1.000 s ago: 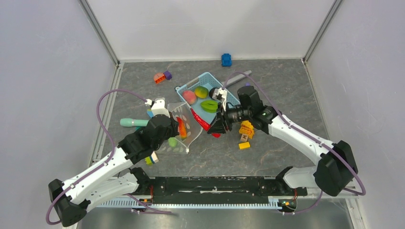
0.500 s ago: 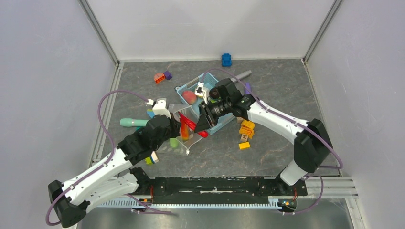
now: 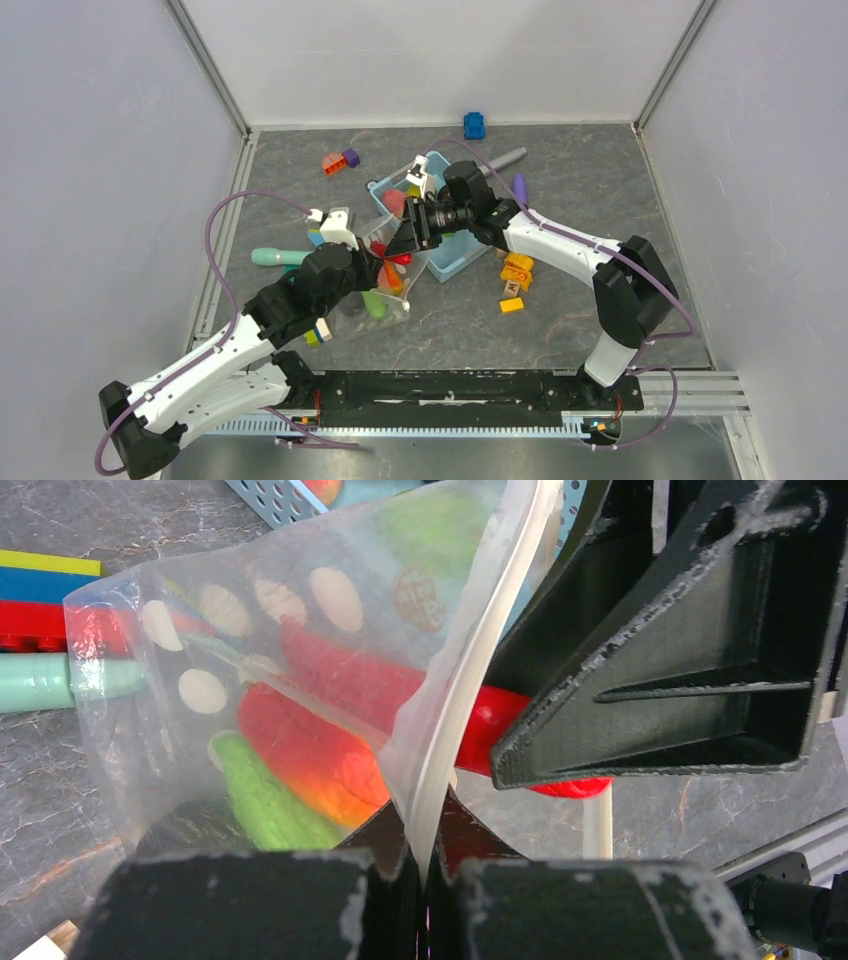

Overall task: Place the food in the zip-top bag and seal the zipper
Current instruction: Place the fake vegetable in the zipper food storage bag.

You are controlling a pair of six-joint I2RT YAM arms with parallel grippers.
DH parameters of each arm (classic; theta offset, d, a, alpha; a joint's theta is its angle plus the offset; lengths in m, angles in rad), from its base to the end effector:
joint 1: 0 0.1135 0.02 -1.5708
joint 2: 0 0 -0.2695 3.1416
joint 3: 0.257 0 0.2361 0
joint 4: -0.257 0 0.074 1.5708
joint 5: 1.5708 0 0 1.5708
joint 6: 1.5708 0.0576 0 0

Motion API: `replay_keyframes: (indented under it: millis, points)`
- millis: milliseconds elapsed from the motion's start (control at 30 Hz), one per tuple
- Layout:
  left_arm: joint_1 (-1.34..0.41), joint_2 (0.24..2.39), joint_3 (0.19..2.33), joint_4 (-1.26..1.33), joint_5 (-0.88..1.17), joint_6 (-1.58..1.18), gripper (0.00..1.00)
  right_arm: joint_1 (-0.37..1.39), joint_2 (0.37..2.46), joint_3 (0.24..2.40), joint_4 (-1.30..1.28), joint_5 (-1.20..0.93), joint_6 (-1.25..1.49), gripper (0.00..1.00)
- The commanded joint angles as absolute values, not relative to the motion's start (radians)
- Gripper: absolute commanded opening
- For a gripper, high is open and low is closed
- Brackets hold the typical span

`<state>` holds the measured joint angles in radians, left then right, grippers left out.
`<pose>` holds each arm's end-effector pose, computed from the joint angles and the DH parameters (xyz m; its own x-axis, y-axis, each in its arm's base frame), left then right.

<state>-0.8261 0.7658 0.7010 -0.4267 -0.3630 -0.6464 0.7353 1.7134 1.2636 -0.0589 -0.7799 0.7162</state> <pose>0.1304 -0.1113 0.2851 -0.5416 -0.2432 -0.8047 0.1867 0.8985 -0.3972 0.2624 0.2919 0.2790 -0.8846 -0.1707 -0.4339 -0.4662 0.3015 0.8317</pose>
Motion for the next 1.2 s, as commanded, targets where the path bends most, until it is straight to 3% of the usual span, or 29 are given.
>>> replay_keyframes:
  millis: [0, 67, 167, 300, 367, 767, 1167]
  points:
    - [-0.824, 0.750, 0.703, -0.368, -0.354, -0.612, 0.02, 0.739, 1.706, 1.243, 0.089, -0.725, 0.815, 0.53]
    - [-0.824, 0.746, 0.703, -0.373, -0.364, -0.617, 0.02, 0.739, 1.705, 1.243, 0.079, -0.719, 0.803, 0.57]
    - [-0.824, 0.732, 0.700, -0.376, -0.378, -0.624, 0.02, 0.739, 1.700, 1.243, 0.073, -0.715, 0.785, 0.71]
    - [-0.824, 0.717, 0.695, -0.377, -0.392, -0.629, 0.02, 0.740, 1.690, 1.241, 0.092, -0.737, 0.767, 0.78]
    - [-0.824, 0.713, 0.692, -0.379, -0.402, -0.632, 0.03, 0.739, 1.679, 1.240, 0.099, -0.744, 0.751, 0.98]
    - [-0.824, 0.708, 0.695, -0.400, -0.451, -0.646, 0.03, 0.724, 1.486, 1.211, 0.043, -0.637, 0.557, 0.98]
    - [-0.824, 0.693, 0.691, -0.400, -0.472, -0.647, 0.04, 0.673, 1.258, 1.058, 0.003, -0.195, 0.130, 0.98]
